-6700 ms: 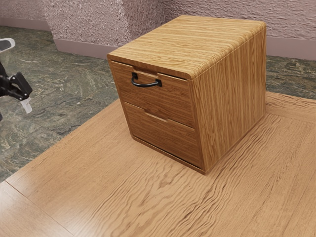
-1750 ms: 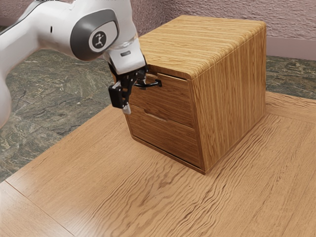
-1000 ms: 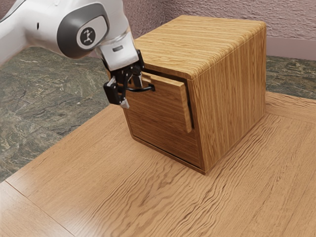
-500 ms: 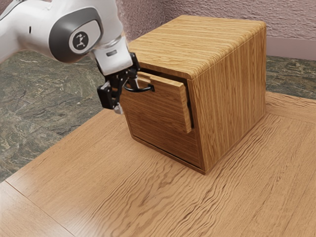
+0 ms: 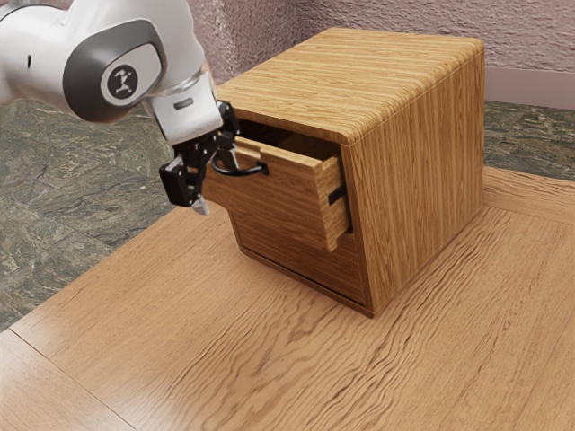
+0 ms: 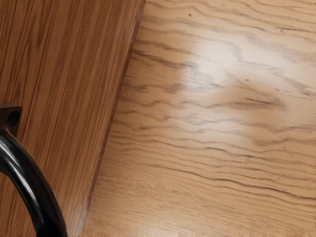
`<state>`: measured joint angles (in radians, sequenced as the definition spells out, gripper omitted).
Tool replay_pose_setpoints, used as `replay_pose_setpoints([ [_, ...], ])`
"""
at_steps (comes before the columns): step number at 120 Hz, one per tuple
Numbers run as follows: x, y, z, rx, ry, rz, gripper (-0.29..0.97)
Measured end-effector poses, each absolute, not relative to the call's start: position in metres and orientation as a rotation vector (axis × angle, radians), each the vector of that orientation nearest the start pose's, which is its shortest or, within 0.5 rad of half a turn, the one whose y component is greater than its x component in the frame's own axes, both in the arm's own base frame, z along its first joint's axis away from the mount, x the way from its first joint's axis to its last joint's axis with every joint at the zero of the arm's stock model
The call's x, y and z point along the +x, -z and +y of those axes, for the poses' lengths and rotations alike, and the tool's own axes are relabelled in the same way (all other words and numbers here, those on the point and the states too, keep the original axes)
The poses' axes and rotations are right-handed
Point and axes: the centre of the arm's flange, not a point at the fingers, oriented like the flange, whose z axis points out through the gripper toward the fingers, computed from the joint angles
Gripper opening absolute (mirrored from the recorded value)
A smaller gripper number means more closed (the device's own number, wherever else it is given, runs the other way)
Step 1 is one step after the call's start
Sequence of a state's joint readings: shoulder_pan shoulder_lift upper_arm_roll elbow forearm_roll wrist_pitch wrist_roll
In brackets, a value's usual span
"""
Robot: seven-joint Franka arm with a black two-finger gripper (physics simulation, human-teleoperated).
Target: Pull the drawer handle with one arm to open the drawer
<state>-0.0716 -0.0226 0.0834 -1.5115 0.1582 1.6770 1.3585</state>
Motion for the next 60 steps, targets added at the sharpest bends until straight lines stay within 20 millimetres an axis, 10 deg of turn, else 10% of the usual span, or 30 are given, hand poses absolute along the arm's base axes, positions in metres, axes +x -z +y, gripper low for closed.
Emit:
replay_pose_setpoints([
  [60,0.5517,-0.6718,0.0296,-2.272,0.075,1.799,0.67],
])
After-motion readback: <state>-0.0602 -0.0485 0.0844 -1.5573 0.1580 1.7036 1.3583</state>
